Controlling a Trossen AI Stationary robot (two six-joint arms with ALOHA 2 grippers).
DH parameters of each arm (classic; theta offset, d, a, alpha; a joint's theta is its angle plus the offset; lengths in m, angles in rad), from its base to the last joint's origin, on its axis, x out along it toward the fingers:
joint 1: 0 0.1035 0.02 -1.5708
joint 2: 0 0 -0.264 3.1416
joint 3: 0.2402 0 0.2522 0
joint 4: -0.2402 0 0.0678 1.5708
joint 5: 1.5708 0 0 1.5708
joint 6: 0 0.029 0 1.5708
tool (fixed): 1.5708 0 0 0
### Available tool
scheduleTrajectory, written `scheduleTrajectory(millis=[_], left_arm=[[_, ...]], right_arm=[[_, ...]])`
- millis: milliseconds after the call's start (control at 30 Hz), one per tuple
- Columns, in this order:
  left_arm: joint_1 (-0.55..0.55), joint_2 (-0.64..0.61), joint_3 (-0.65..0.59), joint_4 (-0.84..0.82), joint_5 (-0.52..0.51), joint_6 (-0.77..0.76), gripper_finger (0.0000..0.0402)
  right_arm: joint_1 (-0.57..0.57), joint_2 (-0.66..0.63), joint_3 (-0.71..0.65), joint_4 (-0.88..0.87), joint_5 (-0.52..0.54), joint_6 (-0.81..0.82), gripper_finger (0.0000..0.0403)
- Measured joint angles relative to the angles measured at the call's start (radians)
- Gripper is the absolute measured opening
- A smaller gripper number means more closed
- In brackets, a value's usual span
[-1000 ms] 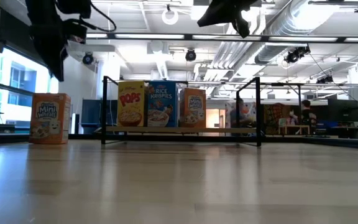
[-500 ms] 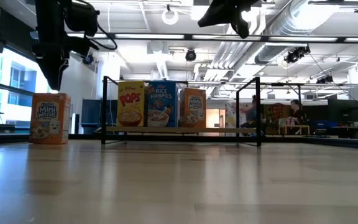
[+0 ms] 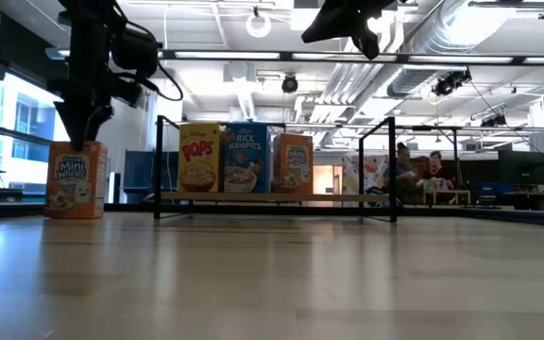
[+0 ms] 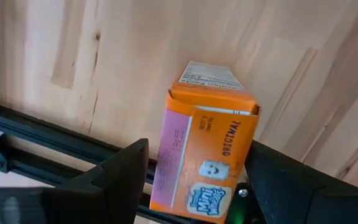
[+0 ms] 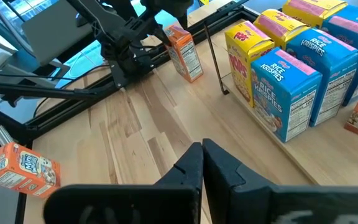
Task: Stack cereal on shelf
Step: Put the top orange cereal box on the shelf aligned with the other orange cereal box
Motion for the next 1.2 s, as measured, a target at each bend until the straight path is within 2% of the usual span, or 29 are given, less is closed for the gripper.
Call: scheduleTrajectory(millis=[333,467,600,800,967,1200], left_arm=[[0.007,0.102,0.0,0.008,0.011,-0.036,0.0252],[0.007,0.123,0.0,0.008,0.011,-0.042,0.024],[0.007,0.124,0.0,0.007,0.011,-0.069,0.0208],[0.007,0.106,0.0,-0.019,0.013,-0.125,0.0139],[0.006,0.084,0.021,-0.111,0.068,-0.173,0.0107],[-0.064,0.049,0.187,-0.248,0.222,-0.27,0.0111]], right_arm=[[0.0,0.0,0.0,-0.003,0.0,-0.008,0.0],[0.0,0.0,0.0,-0.003,0.001,-0.035,0.0],[0.0,0.0,0.0,-0.003,0.0,-0.052,0.0],[0.0,0.0,0.0,-0.003,-0.001,-0.076,0.0],[0.0,-0.004,0.032,-0.007,-0.006,-0.121,0.0],[-0.016,-0.014,0.152,-0.016,-0.007,-0.241,0.0]])
